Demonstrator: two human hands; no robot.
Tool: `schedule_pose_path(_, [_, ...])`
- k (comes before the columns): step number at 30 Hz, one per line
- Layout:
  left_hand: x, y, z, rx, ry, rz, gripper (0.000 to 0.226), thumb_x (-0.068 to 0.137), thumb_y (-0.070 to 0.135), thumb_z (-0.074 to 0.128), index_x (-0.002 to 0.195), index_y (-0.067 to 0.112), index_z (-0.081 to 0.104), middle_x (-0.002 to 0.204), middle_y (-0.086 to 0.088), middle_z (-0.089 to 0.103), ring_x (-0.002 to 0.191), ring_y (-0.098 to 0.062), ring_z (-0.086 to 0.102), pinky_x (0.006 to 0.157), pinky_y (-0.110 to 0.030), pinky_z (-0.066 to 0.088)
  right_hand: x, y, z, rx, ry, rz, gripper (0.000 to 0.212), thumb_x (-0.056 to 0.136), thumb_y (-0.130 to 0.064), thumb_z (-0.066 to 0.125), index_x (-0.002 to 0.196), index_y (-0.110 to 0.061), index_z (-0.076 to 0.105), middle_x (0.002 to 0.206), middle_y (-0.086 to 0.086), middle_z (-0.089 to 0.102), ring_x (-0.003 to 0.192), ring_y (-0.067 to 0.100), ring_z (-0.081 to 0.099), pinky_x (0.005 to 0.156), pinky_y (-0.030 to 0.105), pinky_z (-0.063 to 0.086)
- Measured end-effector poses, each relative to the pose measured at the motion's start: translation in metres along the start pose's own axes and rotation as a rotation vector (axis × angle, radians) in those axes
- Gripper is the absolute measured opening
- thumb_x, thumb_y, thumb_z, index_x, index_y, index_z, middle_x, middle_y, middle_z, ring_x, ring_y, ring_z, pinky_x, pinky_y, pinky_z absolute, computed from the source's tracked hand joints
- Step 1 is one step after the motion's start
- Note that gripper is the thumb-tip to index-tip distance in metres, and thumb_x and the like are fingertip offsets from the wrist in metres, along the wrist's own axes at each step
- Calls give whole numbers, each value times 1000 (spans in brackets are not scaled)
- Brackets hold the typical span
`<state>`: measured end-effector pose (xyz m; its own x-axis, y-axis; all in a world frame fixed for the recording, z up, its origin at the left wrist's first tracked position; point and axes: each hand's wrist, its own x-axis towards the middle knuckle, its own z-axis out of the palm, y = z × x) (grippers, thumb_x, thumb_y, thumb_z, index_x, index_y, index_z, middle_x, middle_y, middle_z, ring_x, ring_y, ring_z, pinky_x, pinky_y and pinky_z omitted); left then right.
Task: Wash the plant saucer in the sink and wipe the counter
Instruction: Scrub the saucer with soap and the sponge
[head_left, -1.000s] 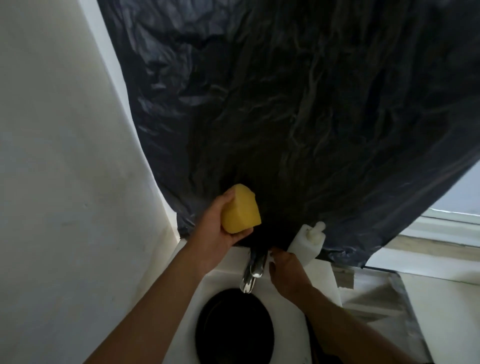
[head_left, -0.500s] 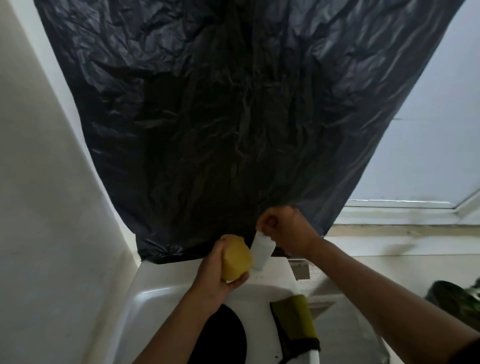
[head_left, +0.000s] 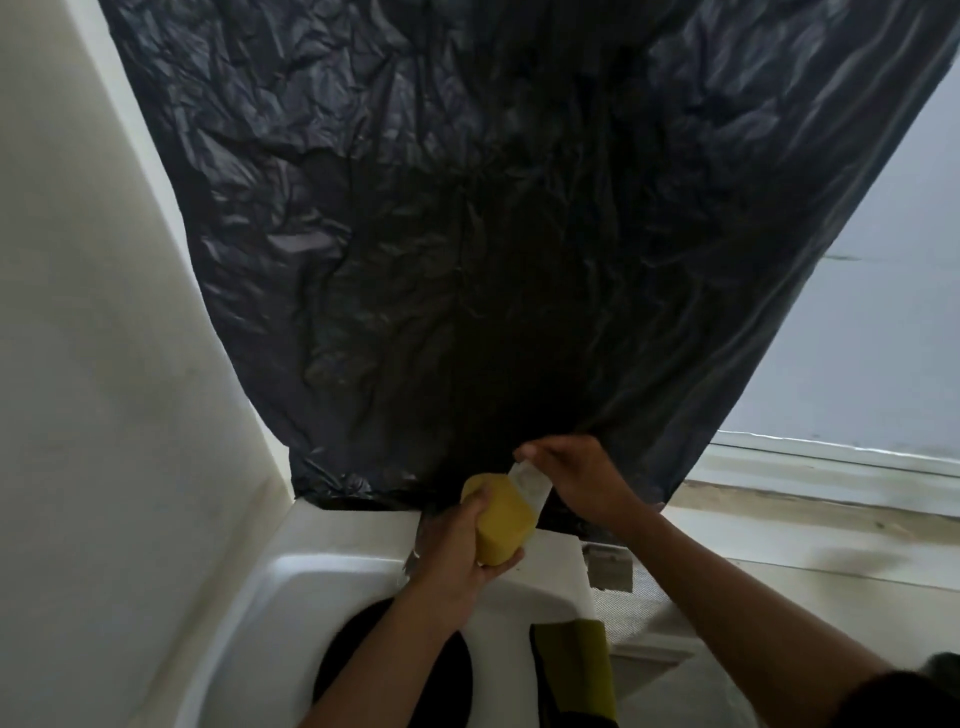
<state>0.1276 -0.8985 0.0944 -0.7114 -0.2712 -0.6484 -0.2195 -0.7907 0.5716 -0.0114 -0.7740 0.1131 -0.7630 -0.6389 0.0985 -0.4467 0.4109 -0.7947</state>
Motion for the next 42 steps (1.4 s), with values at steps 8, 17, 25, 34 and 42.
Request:
schedule_pose_path(8, [10, -16, 14, -44, -6, 67, 28, 102, 27, 62, 126, 42, 63, 144, -5, 46, 114, -33, 55, 74, -57, 62, 4, 8, -10, 127, -109, -4, 25, 103, -14, 54, 101, -4, 77, 98, 3, 76, 91, 5, 70, 83, 14, 51])
schedule_pose_path(17, [18, -14, 8, -79, -25, 32, 26, 104, 29, 58, 127, 37, 64, 131, -5, 55, 115, -33, 58, 84, -58, 60, 9, 18, -8, 211, -178, 54, 24, 102, -15, 56, 107, -2, 76, 101, 1, 74, 88, -9, 65, 78, 6, 46])
schedule_pose_path(25, [16, -13, 10, -98, -20, 24, 25, 101, 29, 63, 125, 36, 66, 131, -7, 54, 115, -35, 57, 82, -57, 60, 9, 13, -9, 155, -214, 75, 24, 102, -16, 55, 105, -3, 75, 99, -3, 72, 84, -13, 62, 77, 4, 45])
schedule_pose_path(34, [15, -15, 9, -78, -34, 17, 27, 101, 28, 62, 127, 36, 65, 136, -8, 54, 118, -36, 57, 82, -57, 61, 14, -1, -20, 183, -244, 242, 32, 101, -39, 57, 98, -18, 80, 97, -4, 76, 98, 10, 68, 91, 27, 52])
schedule_pose_path(42, [25, -18, 12, -63, -36, 15, 30, 101, 28, 62, 130, 37, 64, 136, -9, 54, 120, -38, 57, 79, -56, 61, 26, -5, -15, -10, -255, 250, 27, 101, -34, 58, 94, -18, 79, 77, -11, 68, 70, -4, 59, 65, 12, 44])
